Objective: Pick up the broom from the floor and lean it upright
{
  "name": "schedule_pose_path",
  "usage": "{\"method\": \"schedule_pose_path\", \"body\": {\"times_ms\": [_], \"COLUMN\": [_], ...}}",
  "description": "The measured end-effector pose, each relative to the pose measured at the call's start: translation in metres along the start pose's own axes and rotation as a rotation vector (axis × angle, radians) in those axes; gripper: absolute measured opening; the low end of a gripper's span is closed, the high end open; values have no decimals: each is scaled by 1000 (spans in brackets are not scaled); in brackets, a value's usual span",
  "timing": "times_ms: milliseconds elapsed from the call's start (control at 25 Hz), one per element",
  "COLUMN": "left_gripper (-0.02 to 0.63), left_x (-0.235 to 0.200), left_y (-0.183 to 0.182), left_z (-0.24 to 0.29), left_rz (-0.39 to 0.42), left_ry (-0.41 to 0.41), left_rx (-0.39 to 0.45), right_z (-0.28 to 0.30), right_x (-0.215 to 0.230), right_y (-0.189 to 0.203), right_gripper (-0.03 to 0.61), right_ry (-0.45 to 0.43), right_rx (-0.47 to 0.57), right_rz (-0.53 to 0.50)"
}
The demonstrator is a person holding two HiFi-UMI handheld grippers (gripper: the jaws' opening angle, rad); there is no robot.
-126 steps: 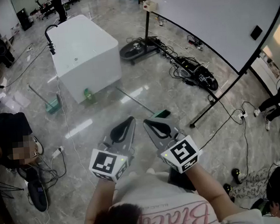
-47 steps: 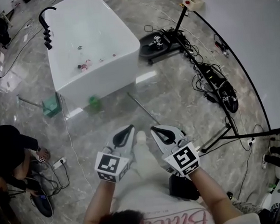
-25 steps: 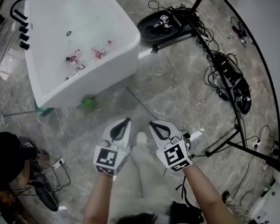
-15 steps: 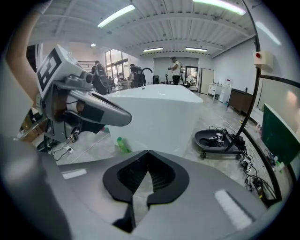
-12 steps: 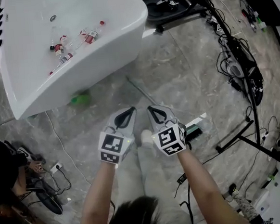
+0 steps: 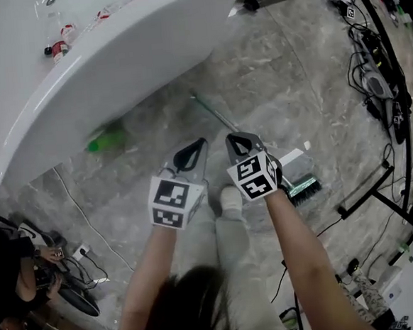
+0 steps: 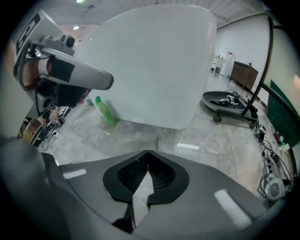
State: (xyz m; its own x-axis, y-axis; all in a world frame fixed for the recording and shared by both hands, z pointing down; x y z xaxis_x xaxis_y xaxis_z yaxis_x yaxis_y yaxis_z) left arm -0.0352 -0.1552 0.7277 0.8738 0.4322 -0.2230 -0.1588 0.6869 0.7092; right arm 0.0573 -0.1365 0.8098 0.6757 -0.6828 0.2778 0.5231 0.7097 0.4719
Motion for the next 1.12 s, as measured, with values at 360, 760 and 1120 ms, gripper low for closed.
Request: {"method": "schedule_pose_path", "body": {"times_ms": [360, 760, 1120], "left_gripper": [0, 0, 0], "left_x": [-14, -21, -31], "left_y": [35, 58, 67], "left_z": [56, 89, 106], "left_rz": [6, 18, 17], "left_ry": [30, 39, 24], "left_rx": [-29, -10, 3], "right_z": [80, 143, 152], "right_x": [52, 83, 96], "right_y": [37, 108, 118], "right_gripper": [68, 129, 77], "right_ry": [0, 2, 64], "right_rx": [-134, -326, -361], "right_rz": [34, 173, 73]}}
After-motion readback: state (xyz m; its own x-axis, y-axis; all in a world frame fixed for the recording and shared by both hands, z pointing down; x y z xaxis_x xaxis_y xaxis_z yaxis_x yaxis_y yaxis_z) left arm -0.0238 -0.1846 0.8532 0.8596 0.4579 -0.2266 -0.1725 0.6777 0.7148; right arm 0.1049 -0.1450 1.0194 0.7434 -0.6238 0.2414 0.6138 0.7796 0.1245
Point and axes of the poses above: the fingertips, and each gripper's own axes: z forward along the fingers, x to its right, y out of its underside, the point moved 3 cm from there along -z, backward along the fingers, and after that the axes turned 14 degrees about -y, right-handed, at the moved point
